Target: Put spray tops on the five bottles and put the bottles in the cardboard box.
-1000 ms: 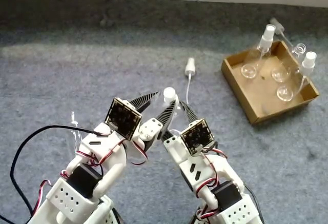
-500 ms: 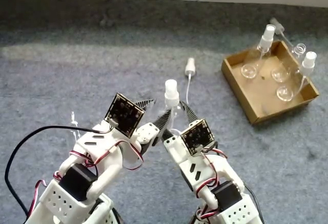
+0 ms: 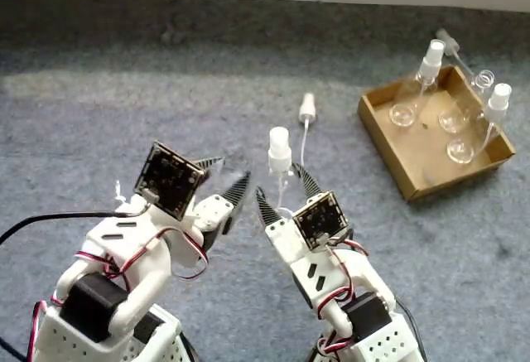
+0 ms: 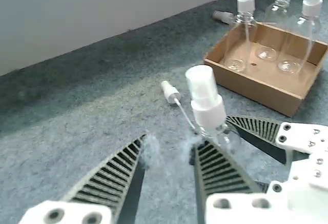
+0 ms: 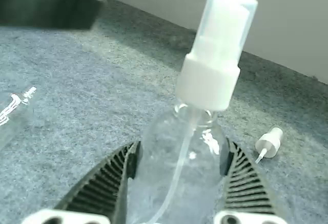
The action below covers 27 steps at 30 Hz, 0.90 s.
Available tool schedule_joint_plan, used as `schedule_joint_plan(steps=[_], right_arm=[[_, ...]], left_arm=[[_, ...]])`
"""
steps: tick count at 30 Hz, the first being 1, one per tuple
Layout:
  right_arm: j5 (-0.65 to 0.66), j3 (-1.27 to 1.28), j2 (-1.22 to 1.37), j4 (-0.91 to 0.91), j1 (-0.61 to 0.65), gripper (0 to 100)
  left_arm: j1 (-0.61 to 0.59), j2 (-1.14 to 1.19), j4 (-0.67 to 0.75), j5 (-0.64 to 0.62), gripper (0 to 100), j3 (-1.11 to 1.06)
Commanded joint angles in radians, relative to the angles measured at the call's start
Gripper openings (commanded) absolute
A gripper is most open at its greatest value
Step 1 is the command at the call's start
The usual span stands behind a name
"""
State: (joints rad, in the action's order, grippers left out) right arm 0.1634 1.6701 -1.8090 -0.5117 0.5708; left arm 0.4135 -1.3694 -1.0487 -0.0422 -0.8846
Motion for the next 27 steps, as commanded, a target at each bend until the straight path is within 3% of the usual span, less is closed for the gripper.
schedule_joint_plan(steps=[1, 8, 12, 19, 27], right_arm=[[0.006, 0.074, -0.015, 0.001, -0.015, 14.1], [0.006, 0.070, -0.015, 0.001, -0.042, 14.1], [0.005, 0.068, -0.015, 0.001, -0.102, 14.1], [0.005, 0.016, -0.015, -0.004, -0.196, 14.1], [0.005, -0.225, -0.015, -0.168, -0.364, 14.1]], left_arm=[[-0.166, -0.012, -0.035, 0.002, 2, 0.111], [-0.326, -0.035, -0.061, 0.000, 0, 0.108], [-0.332, -0.170, -0.146, 0.005, 0, 0.107], [-0.338, -0.332, -0.157, 0.005, 0, -0.065], [-0.338, -0.470, -0.155, 0.005, 0, -0.271]])
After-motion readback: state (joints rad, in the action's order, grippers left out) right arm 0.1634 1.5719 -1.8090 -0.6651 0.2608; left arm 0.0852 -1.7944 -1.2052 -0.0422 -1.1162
